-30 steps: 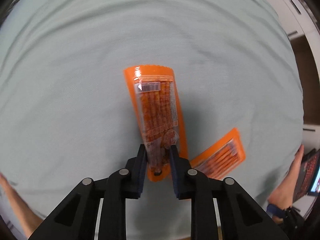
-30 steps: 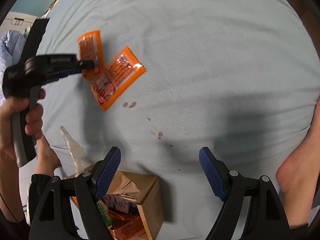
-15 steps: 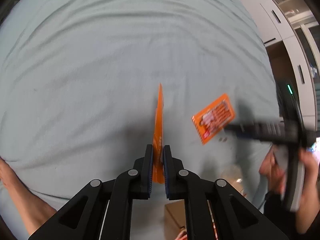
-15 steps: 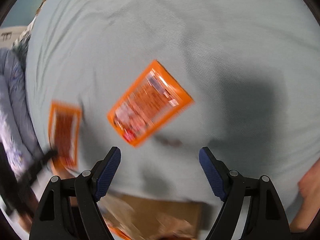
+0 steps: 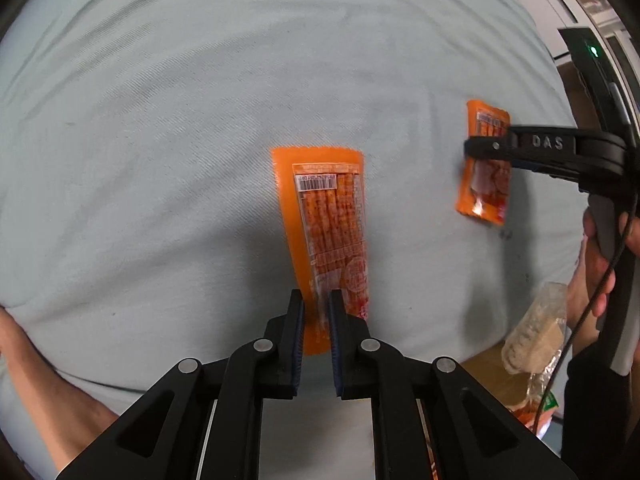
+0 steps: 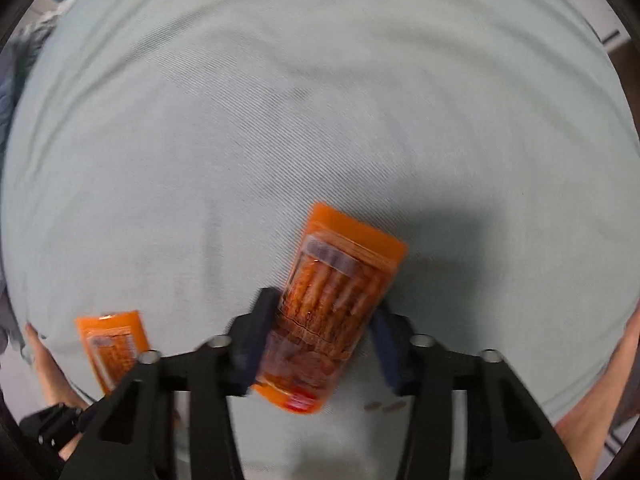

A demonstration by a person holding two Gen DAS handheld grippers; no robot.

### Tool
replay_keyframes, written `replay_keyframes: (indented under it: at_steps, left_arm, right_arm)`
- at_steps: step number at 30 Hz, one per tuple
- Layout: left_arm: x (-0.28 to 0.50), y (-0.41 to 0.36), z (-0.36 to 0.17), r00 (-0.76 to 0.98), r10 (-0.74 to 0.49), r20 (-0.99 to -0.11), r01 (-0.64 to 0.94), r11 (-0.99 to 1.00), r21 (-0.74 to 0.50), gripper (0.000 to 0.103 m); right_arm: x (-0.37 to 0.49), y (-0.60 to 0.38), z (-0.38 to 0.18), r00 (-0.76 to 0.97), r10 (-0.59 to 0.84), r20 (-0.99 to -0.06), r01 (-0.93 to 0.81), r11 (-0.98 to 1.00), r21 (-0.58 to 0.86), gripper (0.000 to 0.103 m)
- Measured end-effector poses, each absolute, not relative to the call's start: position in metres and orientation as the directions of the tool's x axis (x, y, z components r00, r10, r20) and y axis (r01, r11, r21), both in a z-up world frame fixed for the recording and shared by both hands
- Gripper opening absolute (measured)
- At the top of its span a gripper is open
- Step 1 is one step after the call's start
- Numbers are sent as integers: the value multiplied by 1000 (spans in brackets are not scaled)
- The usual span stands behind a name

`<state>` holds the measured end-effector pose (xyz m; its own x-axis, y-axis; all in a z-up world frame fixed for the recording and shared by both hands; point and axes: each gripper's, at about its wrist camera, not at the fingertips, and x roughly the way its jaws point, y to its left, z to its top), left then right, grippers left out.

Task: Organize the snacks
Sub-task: 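Lower both held orange packs into the box and open both tools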

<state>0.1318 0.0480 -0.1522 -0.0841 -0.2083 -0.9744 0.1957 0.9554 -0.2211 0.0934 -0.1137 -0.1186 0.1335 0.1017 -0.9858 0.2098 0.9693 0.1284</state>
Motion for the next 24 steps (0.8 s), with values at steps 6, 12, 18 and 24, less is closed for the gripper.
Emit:
replay_keyframes:
  at_steps: [6,12,18,24]
  left_arm:
    - [112,39,-106,-50,-240,-970,231,942,-245,0]
    - [61,21,-34,-45,-283,-958,308,908,-283,0]
    - [-4,-6,12,-100,-377,-921,364,847,-387,0]
    - [-34,-44,33,-118,-422,-899,420,799,-431,0]
  right_arm:
    - [69,-133,-92,194,205,-959,192,951,242,9]
    - [22,-170,-45,288,244,-926,195,932,306,9]
    - [-36,-189,2,342,309,-887,153,914,377,9]
    - [-102,-217,39,351,391,-851,81,893,443,9]
